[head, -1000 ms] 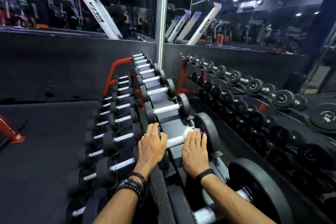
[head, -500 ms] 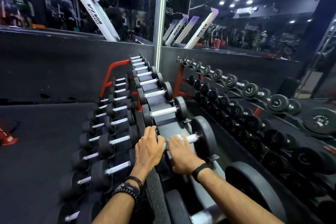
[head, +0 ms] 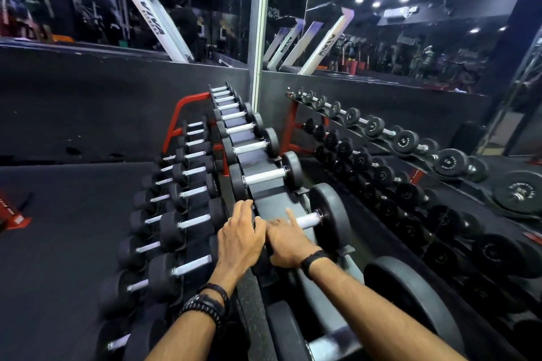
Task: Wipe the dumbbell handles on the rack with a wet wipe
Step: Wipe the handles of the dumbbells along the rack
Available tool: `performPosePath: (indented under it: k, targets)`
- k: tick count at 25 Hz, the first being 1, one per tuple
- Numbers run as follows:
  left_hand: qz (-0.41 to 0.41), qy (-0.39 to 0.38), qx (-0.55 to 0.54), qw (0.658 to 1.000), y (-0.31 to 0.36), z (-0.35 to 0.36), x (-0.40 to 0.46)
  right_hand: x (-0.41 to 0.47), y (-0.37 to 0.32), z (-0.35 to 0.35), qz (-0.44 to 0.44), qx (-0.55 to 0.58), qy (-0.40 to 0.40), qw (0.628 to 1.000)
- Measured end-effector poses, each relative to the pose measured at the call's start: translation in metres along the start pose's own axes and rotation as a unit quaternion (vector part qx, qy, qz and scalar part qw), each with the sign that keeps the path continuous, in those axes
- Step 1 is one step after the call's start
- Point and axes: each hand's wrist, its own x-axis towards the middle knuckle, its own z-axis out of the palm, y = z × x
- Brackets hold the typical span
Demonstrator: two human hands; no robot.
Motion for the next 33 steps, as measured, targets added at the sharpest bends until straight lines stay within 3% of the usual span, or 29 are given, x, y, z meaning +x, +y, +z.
performPosePath:
  k: [3,5,10,11,13,15,17,19,21,24,28,30,33]
  targets:
    - [0.006,0.002,0.005,1.0,0.001,0.0,0.0,-0.012,0.037,0.013,0.093,-0.07,0.127,0.985]
    - [-0.003,0.007,0.001,1.0,0.001,0.002,0.001,-0.017,0.029,0.023,0.151,-0.101,0.148,0.972]
    - [-0.003,0.007,-0.009,1.0,-0.001,0.003,0.002,-0.016,-0.009,0.039,0.049,-0.009,0.051,0.997]
    - [0.0,0.008,-0.006,1.0,-0.001,0.003,0.003,-0.019,0.0,0.035,0.051,-0.029,0.068,0.996]
    - [0.001,0.011,-0.002,1.0,-0.001,0.005,0.003,-0.026,0.017,0.031,0.166,-0.043,0.112,0.979]
    - [-0.004,0.013,-0.002,1.0,0.0,0.006,0.004,-0.029,0.012,0.025,0.221,0.008,0.072,0.973]
    - [-0.007,0.01,-0.006,1.0,-0.001,0.006,0.004,-0.028,-0.01,0.03,0.18,0.098,0.004,0.979]
    - [-0.008,0.011,-0.011,1.0,0.0,0.005,0.003,-0.03,-0.027,0.026,0.11,0.139,-0.016,0.984]
    - [-0.009,0.01,-0.006,1.0,0.001,0.004,0.003,-0.033,-0.023,0.023,0.131,0.163,-0.017,0.978]
    - [-0.007,0.008,0.001,1.0,-0.001,0.006,0.004,-0.031,-0.01,0.014,0.262,0.31,0.01,0.914]
    - [-0.015,0.007,0.0,1.0,-0.001,0.007,0.006,-0.019,-0.031,0.016,0.237,0.558,-0.014,0.795]
    - [-0.02,0.001,-0.001,1.0,0.0,0.006,0.006,-0.02,-0.038,0.015,0.214,0.656,-0.035,0.723]
    - [-0.016,-0.001,-0.003,1.0,-0.001,0.004,0.005,-0.016,-0.019,-0.002,0.238,0.77,0.079,0.587]
